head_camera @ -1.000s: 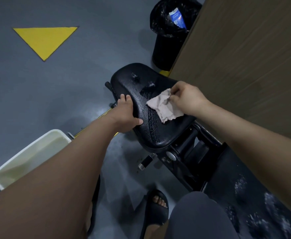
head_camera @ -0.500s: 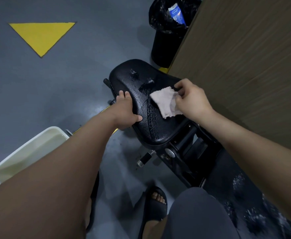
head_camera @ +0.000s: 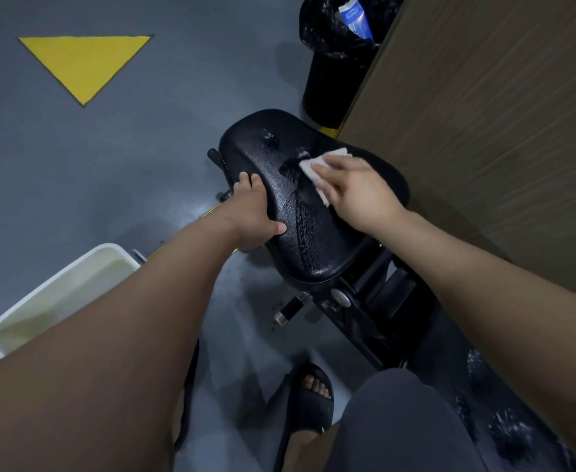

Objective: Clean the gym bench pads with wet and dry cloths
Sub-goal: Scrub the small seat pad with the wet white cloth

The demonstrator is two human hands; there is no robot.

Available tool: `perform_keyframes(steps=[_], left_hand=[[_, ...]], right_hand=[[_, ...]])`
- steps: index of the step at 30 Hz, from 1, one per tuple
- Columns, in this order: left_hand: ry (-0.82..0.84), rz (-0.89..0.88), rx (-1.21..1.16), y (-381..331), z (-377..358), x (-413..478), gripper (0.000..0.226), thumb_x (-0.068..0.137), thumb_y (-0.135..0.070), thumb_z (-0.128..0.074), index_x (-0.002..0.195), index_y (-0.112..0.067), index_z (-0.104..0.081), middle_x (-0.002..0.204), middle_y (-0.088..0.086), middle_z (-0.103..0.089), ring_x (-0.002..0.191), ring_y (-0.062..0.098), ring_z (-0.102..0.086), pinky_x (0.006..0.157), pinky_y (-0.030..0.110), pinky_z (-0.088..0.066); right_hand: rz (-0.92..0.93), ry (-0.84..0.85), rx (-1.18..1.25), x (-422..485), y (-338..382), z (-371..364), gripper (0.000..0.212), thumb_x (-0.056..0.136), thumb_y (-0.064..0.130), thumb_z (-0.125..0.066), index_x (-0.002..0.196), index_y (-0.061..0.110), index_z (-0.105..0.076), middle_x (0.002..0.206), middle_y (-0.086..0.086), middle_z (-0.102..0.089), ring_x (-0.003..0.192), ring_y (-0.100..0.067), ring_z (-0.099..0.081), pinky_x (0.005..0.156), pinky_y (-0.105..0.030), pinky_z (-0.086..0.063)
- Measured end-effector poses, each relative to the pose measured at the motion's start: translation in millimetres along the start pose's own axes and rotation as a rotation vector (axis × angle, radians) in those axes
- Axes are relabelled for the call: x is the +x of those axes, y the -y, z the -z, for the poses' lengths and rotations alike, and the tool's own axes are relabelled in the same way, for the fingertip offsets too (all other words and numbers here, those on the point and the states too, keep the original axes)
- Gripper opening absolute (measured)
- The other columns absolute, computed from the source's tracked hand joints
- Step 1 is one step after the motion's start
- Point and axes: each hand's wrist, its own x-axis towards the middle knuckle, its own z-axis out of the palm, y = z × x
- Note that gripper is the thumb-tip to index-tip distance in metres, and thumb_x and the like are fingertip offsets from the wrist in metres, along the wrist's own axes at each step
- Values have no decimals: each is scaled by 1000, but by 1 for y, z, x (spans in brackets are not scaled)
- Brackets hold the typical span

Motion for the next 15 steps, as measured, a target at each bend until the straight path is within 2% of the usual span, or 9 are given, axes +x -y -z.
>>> perform_keyframes(steps=[3, 5, 9, 13, 15], left_hand=[[-13, 1, 12, -1, -1, 0, 109, 95, -36, -69, 159, -2, 13, 167, 17, 20, 157, 29, 6, 127, 39, -10], [-22, 2, 41, 1, 0, 0, 111, 94, -39, -70, 159, -3, 12, 167, 16, 18, 157, 28, 2, 127, 39, -12], [-32, -2, 73, 5, 2, 5, 116, 90, -44, -73, 159, -5, 12, 168, 15, 19, 157, 28, 0, 127, 40, -15], [-17, -7, 52, 8, 3, 8, 120, 89, -45, -74, 159, -7, 15, 167, 13, 24, 157, 25, 6, 127, 39, -12], [-10, -11, 53, 10, 4, 8, 121, 88, -47, -74, 159, -7, 15, 167, 11, 24, 157, 25, 5, 127, 37, -12]], right_hand=[[-105, 8, -32, 21, 6, 1, 49, 99, 46, -40, 130, 22, -69, 134, -8, -61, 121, -39, -55, 103, -51, -46], [-16, 38, -38, 9, 10, 3, 55, 95, 52, -34, 129, 25, -68, 130, -5, -60, 115, -36, -55, 99, -51, -47], [176, 35, 19, -21, 2, 11, 44, 99, 43, -47, 131, 24, -69, 121, -5, -60, 100, -32, -55, 90, -44, -50], [66, -67, -1, 32, 7, 2, 32, 101, 37, -54, 126, 26, -72, 98, -7, -55, 93, -32, -50, 83, -42, -50], [-29, -78, -22, 62, 12, -4, 32, 104, 37, -50, 122, 22, -72, 99, -9, -52, 96, -32, -48, 85, -43, -50]])
